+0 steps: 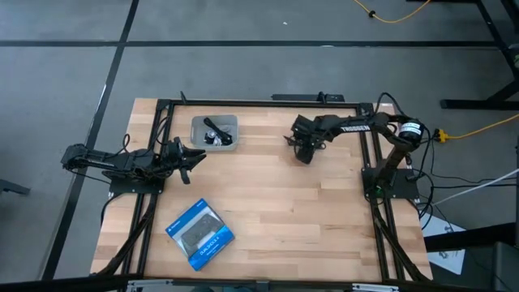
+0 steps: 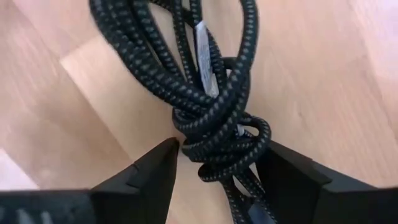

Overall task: Pick and place USB-C Cables
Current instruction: Put the black gray charger cable into the white bin

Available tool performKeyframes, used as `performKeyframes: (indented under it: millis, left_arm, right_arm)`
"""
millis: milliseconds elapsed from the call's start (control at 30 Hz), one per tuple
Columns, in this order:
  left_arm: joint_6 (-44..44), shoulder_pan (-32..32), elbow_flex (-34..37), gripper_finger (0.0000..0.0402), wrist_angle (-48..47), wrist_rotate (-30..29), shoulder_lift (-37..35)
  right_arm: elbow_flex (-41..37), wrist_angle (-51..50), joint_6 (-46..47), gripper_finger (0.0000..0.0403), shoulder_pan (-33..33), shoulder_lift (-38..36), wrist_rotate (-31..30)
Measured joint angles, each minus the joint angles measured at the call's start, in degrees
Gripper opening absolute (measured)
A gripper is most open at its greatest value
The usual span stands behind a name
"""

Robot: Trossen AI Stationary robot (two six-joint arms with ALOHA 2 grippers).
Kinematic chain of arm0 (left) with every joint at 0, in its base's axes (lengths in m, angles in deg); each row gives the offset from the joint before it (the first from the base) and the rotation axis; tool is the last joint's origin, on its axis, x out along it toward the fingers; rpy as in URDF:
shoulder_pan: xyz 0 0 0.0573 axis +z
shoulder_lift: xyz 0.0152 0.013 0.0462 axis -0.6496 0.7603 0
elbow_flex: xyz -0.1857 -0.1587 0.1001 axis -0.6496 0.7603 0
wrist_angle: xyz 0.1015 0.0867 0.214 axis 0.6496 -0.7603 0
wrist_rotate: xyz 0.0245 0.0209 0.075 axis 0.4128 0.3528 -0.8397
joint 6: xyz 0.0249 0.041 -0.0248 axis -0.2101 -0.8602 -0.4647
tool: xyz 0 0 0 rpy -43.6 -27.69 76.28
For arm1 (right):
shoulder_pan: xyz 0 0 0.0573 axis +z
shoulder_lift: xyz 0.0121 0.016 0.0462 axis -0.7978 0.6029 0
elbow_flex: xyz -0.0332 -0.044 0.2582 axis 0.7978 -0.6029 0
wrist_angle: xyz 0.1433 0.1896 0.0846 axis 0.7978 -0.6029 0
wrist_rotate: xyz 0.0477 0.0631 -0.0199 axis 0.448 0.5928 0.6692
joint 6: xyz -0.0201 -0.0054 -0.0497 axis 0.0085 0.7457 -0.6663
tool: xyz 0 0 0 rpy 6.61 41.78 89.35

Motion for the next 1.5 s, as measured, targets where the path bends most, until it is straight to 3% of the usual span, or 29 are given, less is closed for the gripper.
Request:
performKeyframes:
  millis: [167, 300, 400, 533, 600, 800, 1033, 1500]
  left_arm:
    - [-0.38, 0.0, -0.02, 0.0086, 0.01, -0.14, 0.02]
    - [-0.44, 0.0, 0.0, 0.0086, 0.03, -1.38, 0.02]
    - [-0.42, 0.0, 0.0, 0.0086, 0.06, -1.35, 0.02]
    - [-0.42, 0.0, 0.0, 0.0086, 0.06, -1.21, 0.02]
    - [-0.44, 0.0, 0.0, 0.0086, 0.06, -1.21, 0.02]
    - [-0.44, 0.0, 0.0, 0.0086, 0.06, -1.19, 0.02]
    - [-0.46, 0.0, 0.0, 0.0086, 0.06, -1.15, 0.02]
    - [-1.71, 0.0, 0.0, 0.0086, 0.06, -1.06, 0.02]
  right_arm:
    - [0.64, 11.14, 6.75, 0.0215, 0.33, 0.52, -0.45]
    - [2.63, 17.71, 10.56, 0.0191, 0.49, 0.5, 5.36]
    - [4.14, 17.01, 9.48, 0.0137, 0.55, 0.54, 5.19]
    - [5.04, 15.83, 7.66, 0.0033, 0.47, 0.59, 4.37]
    - [5.37, 15.54, 6.31, 0.0011, 0.74, 0.59, 4.38]
    - [8.79, 15.81, 4.19, 0.0034, 1.9, 0.59, 5.94]
    - [12.07, 20.78, -4.75, 0.0037, 4.53, 0.59, 14.43]
    - [11.87, 27.24, -6.23, 0.0037, 6.04, 1.29, 10.93]
